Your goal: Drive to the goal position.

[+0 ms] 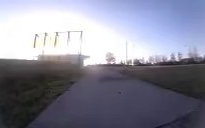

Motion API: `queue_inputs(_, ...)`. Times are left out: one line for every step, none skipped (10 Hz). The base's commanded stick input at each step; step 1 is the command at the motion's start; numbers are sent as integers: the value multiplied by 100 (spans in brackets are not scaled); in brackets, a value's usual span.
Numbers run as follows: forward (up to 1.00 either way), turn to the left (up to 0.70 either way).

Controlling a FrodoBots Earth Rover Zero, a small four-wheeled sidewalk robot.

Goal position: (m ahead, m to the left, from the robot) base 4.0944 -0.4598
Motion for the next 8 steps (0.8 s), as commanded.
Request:
queue_inputs(50, 0)
queue_inputs(50, 0)
queue_inputs(50, 0)
queue_inputs(50, 0)
queue_inputs(50, 0)
queue_inputs(50, 0)
queue_inputs(50, 0)
queue_inputs(50, 0)
